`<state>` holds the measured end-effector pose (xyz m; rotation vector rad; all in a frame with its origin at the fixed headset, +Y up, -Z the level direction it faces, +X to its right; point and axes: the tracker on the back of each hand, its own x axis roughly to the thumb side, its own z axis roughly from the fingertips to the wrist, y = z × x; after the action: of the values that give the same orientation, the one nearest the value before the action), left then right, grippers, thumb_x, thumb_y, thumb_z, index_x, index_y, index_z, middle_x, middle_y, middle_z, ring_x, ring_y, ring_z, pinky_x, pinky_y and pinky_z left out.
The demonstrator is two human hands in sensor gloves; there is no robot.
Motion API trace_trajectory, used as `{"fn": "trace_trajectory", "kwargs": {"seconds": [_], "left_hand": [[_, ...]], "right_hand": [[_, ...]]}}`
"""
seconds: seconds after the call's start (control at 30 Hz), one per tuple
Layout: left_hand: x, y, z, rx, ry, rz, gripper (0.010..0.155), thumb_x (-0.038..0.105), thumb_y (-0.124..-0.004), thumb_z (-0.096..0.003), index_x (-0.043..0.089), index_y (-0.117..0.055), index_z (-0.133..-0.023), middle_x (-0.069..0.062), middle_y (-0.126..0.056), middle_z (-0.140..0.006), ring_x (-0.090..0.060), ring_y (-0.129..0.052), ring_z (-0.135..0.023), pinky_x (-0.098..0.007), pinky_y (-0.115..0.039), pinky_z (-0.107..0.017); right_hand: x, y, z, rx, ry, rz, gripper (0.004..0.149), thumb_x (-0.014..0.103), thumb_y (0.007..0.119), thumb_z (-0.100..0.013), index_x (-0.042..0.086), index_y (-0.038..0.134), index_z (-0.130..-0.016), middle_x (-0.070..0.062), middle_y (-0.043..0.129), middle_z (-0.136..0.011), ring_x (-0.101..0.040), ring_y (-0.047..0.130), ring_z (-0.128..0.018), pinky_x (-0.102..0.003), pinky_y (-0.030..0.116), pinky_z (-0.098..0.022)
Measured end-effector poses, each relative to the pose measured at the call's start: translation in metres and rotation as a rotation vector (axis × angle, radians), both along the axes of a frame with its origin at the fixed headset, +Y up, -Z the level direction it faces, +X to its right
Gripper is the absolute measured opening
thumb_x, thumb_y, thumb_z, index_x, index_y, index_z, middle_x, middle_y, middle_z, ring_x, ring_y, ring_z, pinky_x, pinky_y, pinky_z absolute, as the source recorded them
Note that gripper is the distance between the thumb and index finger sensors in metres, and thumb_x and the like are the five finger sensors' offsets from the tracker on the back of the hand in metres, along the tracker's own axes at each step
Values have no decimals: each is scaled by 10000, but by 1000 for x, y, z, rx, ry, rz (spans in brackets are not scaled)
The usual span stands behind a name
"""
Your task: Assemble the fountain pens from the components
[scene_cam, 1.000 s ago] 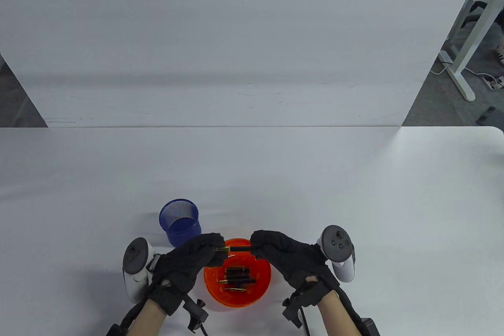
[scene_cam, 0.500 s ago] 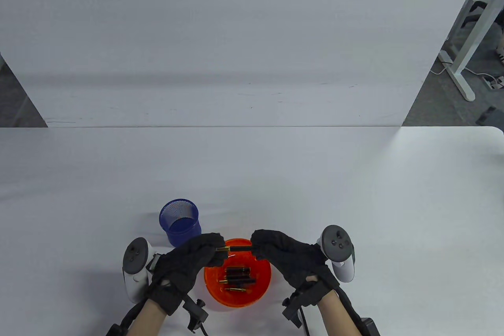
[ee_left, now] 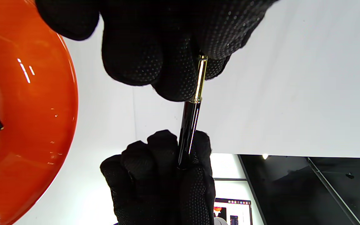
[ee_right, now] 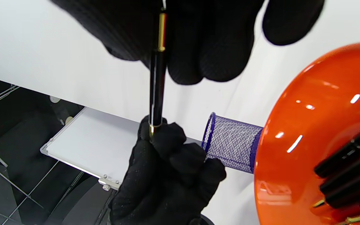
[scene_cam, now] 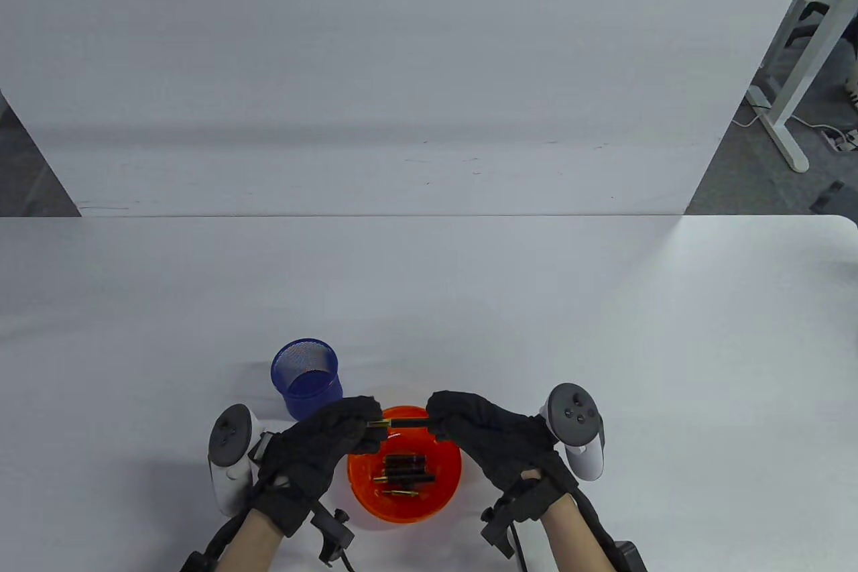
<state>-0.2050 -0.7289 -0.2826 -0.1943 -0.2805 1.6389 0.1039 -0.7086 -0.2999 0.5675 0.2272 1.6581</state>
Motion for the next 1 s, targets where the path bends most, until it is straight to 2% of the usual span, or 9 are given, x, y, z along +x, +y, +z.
{"fn": "trace_trajectory", "kwargs": {"seconds": [0.07, 0.17, 0.37, 0.53, 0.67, 0.87, 1.0], "left_hand": [[0, 0, 0, 0, -1, 1, 422, 226, -768, -545, 160, -823, -958, -177, -960, -847, -416, -939, -698, -694, -626, -630], [0, 0, 0, 1, 0, -2, 422, 226, -768, -545, 161, -823, -958, -177, -961, -845, -415, -941, -696, -693, -627, -630], [0, 0, 0, 0, -4, -2, 423, 225, -768, -546, 160, -822, -959, -178, -960, -847, -417, -939, -698, -695, -626, -629], [0, 0, 0, -1, -2, 3, 423, 226, -767, -546, 160, -821, -960, -179, -959, -848, -418, -938, -698, -695, -625, -630], [0, 0, 0, -1, -3, 3, 423, 226, -767, -546, 160, -821, -960, -176, -960, -847, -417, -939, -698, -694, -625, -630], [0, 0, 0, 0, -9, 0, 423, 226, -767, -546, 160, -820, -961, -177, -960, -847, -417, -938, -698, -694, -625, -631], [0, 0, 0, -2, -7, 2, 424, 225, -766, -546, 159, -819, -962, -176, -959, -849, -416, -938, -699, -695, -624, -630]], "right_hand": [[0, 1, 0, 5, 15, 6, 417, 267, 791, -585, 194, 773, -995, -232, 828, -1008, -486, 828, -811, -722, 591, -625], [-1, 1, 0, 12, 8, 20, 397, 236, 795, -577, 196, 798, -972, -216, 865, -972, -467, 859, -781, -718, 603, -624], [-1, -1, 0, -8, -1, -1, 438, 292, 765, -593, 118, 760, -995, -206, 912, -905, -456, 889, -721, -714, 612, -609], [-1, 0, 0, 2, 14, 3, 421, 266, 788, -586, 184, 768, -998, -235, 838, -995, -485, 836, -800, -723, 592, -622], [-1, -1, -1, -2, 7, 5, 408, 236, 787, -581, 175, 780, -983, -218, 855, -977, -469, 850, -788, -717, 600, -623], [0, -3, -2, -14, -8, -3, 429, 288, 759, -595, 113, 765, -987, -201, 918, -887, -446, 898, -701, -709, 618, -607], [0, -3, -1, -20, -2, -17, 454, 303, 764, -595, 106, 746, -1003, -212, 903, -908, -458, 884, -721, -713, 613, -608]]}}
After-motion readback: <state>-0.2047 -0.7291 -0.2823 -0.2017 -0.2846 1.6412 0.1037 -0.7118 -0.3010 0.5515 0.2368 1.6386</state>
